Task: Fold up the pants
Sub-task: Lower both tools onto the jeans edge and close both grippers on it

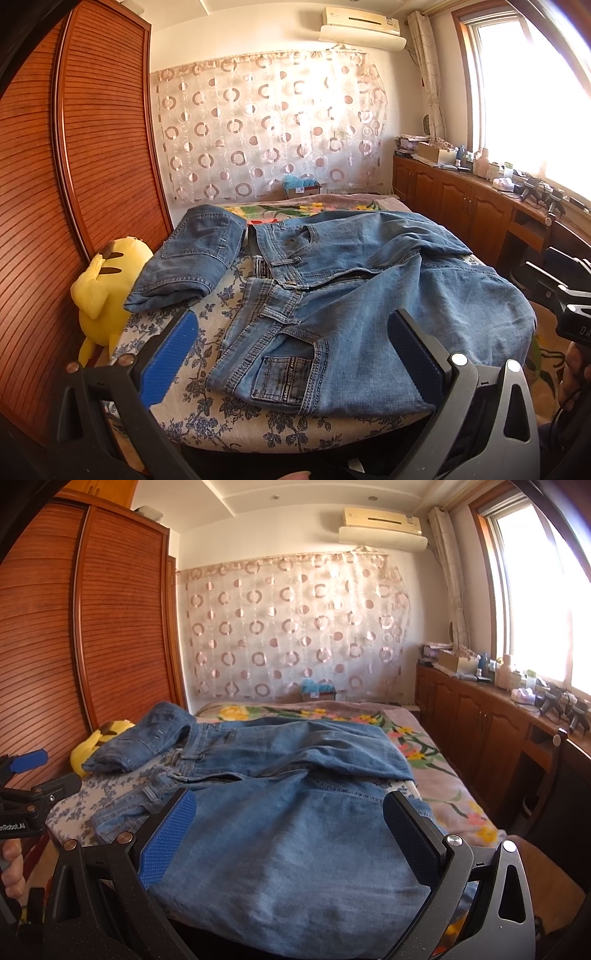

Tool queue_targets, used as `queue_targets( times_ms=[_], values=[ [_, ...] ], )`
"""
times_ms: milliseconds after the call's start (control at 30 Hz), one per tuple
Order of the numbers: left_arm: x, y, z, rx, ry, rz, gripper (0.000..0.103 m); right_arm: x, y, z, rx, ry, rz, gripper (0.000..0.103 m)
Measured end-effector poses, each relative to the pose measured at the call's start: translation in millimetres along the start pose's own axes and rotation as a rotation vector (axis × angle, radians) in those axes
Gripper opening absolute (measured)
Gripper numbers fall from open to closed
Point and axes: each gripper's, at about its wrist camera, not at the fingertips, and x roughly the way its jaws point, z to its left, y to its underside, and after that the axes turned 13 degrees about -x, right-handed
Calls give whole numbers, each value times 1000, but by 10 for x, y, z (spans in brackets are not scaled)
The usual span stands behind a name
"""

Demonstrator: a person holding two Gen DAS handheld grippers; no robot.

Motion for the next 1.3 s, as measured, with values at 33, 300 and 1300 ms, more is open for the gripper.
queue_targets(
  times_ms=[33, 300, 1300],
  values=[
    [16, 16, 18, 0, 4, 5, 103, 12, 16, -6, -2, -3, 6, 103],
    [266, 153, 300, -34, 4, 73, 103, 181, 169, -41, -18, -64, 81, 99],
    [755, 481, 786, -101, -60, 231, 103, 656, 849, 217, -130, -264, 361, 71]
  ],
)
